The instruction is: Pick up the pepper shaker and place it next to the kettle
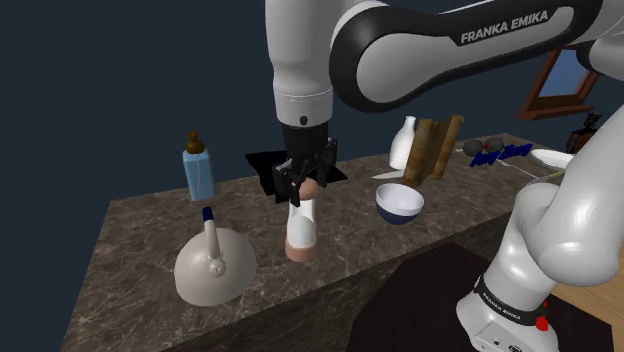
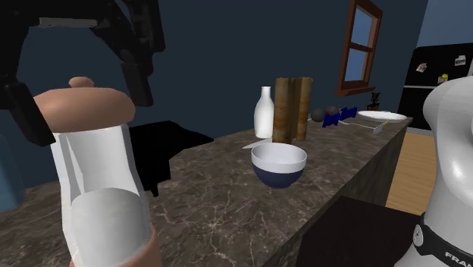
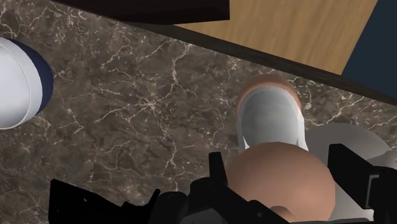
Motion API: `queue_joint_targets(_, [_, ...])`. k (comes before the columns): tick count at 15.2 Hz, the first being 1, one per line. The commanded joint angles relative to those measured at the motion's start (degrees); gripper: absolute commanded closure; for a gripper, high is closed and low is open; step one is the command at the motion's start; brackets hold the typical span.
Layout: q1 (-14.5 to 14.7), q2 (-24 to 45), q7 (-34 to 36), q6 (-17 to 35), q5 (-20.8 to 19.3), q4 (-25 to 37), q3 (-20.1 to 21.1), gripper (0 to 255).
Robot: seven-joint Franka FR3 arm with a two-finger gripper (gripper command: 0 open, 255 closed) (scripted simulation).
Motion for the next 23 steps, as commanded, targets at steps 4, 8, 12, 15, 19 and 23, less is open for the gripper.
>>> queue_joint_targets(4, [0.07, 0.35, 0.66, 3.91, -0.20, -3.61, 0.16, 255])
queue_joint_targets(8, [0.09, 1.04, 1.27, 6.91, -0.55, -6.02, 0.30, 255])
queue_joint_targets(12, [0.10, 1.95, 1.98, 9.89, -1.03, -8.24, 0.47, 255])
queue_joint_targets(15, [0.09, 2.77, 2.57, 12.12, -1.49, -9.78, 0.59, 255])
queue_joint_targets(19, [0.07, 4.29, 3.62, 15.58, -2.38, -11.95, 0.77, 255])
queue_joint_targets(23, [0.07, 4.29, 3.62, 15.58, -2.38, -11.95, 0.77, 255])
